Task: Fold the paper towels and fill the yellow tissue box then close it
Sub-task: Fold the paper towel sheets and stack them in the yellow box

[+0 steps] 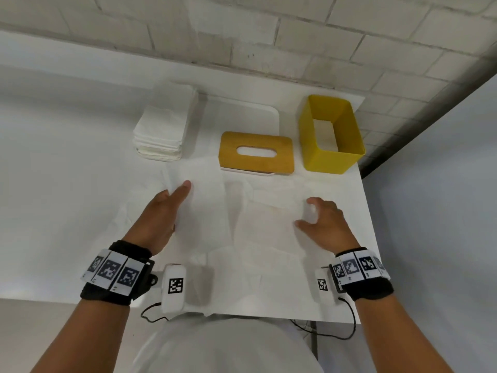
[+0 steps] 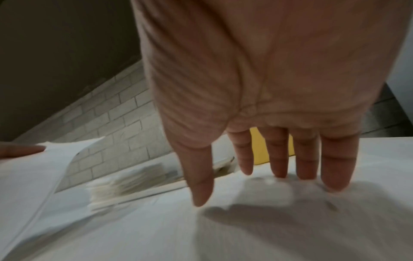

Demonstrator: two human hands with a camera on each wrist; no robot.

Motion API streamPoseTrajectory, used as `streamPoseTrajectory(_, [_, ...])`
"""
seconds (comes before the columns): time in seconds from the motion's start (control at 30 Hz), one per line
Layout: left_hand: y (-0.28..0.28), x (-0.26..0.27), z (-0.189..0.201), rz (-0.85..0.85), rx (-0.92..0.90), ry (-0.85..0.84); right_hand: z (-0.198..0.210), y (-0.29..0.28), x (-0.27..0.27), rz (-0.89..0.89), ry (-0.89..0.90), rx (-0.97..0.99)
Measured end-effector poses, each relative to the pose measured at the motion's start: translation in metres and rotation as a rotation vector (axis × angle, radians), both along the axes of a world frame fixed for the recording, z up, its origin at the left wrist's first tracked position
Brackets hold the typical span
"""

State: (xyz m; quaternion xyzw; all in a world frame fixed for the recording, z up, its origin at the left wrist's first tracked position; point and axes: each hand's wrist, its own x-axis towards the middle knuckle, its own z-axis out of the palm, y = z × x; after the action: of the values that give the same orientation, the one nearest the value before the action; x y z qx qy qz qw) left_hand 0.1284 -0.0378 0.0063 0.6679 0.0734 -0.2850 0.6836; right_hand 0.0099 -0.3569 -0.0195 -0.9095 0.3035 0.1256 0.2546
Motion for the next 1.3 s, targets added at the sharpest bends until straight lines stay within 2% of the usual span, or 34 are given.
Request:
streamPoseTrajectory(0.17, [0.004,-0.001,-0.002,0.067,0.041,0.023,-0.011,0.018,-0.007,0.069,0.043,-0.124])
streamPoseTrajectory(0.3, [-0.001,-0.005,-0.003,0.032,0.071,0.007,-0.011,0.022,0.001,0.012,0.072,-0.1])
streamPoseTrajectory(0.43, [-0.004,-0.01,-0.003,0.015,0.065,0.004,-0.004,0.015,0.007,0.059,0.11,-0.053])
streamPoseTrajectory(0.53, [-0.006,-0.011,-0.006,0.006,0.057,0.008,-0.002,0.012,0.007,0.076,-0.003,0.116])
streamPoseTrajectory(0.57, [-0.007,-0.011,-0.006,0.003,0.051,0.013,0.005,0.013,0.008,0.027,-0.078,0.218])
streamPoseTrajectory(0.67, [-0.009,-0.01,-0.006,0.014,0.048,0.027,0.033,0.024,0.013,-0.217,-0.33,0.667])
streamPoseTrajectory(0.8, [-0.021,-0.009,0.002,0.023,0.0,0.048,0.073,0.042,0.02,-0.312,-0.542,1.084])
streamPoseTrajectory(0.9, [-0.038,-0.015,0.01,0.022,-0.065,0.09,0.096,0.057,0.026,-0.357,-0.695,1.288])
streamPoseTrajectory(1.0, [-0.054,-0.022,0.014,-0.008,-0.154,0.164,0.11,0.072,0.03,-0.322,-0.75,1.433])
streamPoseTrajectory(1.07, [-0.062,-0.025,0.019,0.006,-0.255,0.209,0.109,0.081,0.032,-0.292,-0.728,1.448])
streamPoseTrajectory(1.2, [-0.067,-0.018,0.029,0.037,-0.39,0.185,0.084,0.09,0.028,-0.32,-0.618,1.23])
streamPoseTrajectory(1.3, [-0.064,-0.01,0.033,0.064,-0.444,0.149,0.074,0.09,0.024,-0.287,-0.557,1.181])
